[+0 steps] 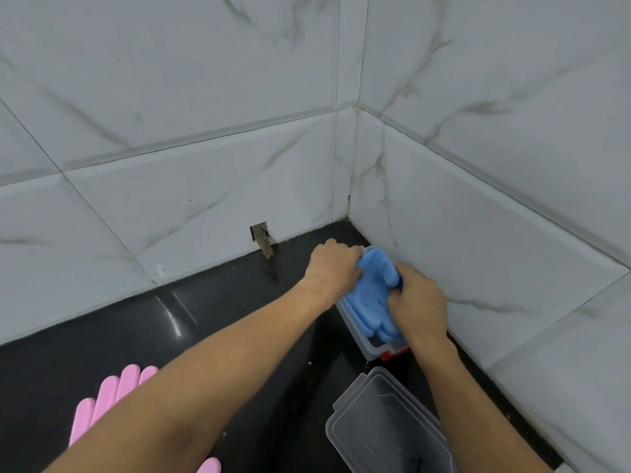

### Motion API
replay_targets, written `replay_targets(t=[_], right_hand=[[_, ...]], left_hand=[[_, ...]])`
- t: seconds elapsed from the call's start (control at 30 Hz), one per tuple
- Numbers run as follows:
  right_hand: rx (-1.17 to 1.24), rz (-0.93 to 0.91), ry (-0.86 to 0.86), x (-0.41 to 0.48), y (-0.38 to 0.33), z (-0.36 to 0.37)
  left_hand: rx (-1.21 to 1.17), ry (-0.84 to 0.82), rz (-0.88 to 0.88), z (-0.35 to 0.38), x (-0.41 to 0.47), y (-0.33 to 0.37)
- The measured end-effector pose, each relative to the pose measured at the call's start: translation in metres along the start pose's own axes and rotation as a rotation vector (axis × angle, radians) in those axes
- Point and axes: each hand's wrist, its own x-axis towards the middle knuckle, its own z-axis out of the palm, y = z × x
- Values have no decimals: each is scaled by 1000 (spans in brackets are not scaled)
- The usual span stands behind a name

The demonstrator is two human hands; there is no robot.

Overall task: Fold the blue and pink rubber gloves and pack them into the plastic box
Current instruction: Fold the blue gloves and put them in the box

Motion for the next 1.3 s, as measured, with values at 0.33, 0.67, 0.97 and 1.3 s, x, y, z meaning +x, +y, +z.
replay_targets(t=[0.33,0.67,0.97,1.3], right_hand=[[-316,-75,32,-10,-19,-9],[-350,-79,-721,5,-29,10],[-305,19,-905,25,-19,12],[-124,29,-329,26,-62,28]], left_hand=[[-138,169,-150,3,-20,-6],[-916,-164,-585,18,-20,-17],[-1051,-233,-585,21,-20,-23],[-740,77,-572,-19,-98,-91]])
